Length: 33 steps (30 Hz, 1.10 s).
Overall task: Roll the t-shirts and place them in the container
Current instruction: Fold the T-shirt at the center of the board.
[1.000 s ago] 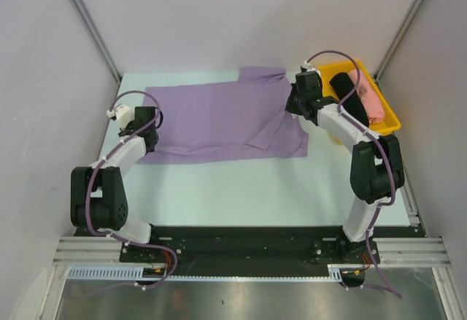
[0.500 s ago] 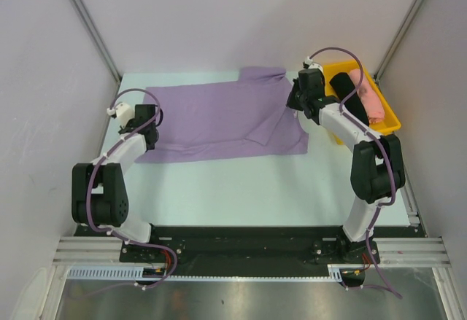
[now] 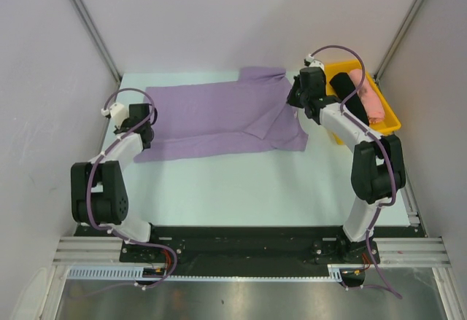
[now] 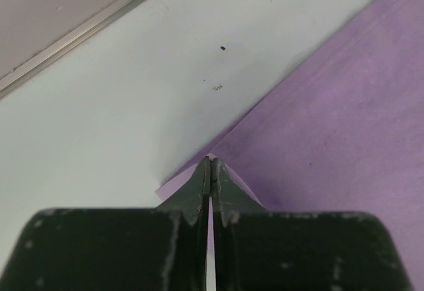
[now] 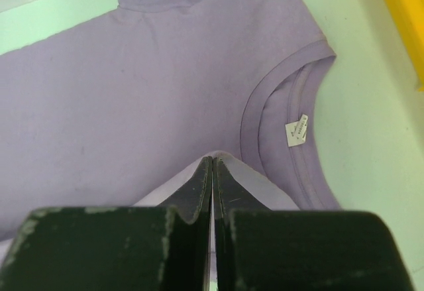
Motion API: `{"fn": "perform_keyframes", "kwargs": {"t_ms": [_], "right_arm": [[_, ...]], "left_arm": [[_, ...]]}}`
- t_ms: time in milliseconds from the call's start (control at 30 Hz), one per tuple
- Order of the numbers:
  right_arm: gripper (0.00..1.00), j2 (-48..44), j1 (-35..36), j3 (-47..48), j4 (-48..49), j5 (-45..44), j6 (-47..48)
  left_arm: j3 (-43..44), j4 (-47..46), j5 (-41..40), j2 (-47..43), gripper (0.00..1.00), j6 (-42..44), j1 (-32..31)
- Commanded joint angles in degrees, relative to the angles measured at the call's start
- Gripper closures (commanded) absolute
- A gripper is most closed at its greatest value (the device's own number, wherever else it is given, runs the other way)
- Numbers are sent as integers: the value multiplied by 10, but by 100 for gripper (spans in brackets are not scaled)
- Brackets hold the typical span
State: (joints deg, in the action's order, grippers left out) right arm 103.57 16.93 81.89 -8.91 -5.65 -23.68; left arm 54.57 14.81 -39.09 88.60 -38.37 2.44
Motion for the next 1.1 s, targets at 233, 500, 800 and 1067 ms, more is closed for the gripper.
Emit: {"fn": "perform_keyframes", "kwargs": {"t_ms": [233,500,800,1067], "right_arm": [[100,20,-8,55,44,-1,18],[100,52,-11,71,49,-9,23],[100,58,-29,61,52,-10,22],[100,49,-41,50,64,3,18]], "left_arm": [[56,-60,45,67,100,34,6],[71,-60,31,90,100,45,9],[70,-50,17,92,100,31,13],[64,-50,21,87,100,32,20]]}}
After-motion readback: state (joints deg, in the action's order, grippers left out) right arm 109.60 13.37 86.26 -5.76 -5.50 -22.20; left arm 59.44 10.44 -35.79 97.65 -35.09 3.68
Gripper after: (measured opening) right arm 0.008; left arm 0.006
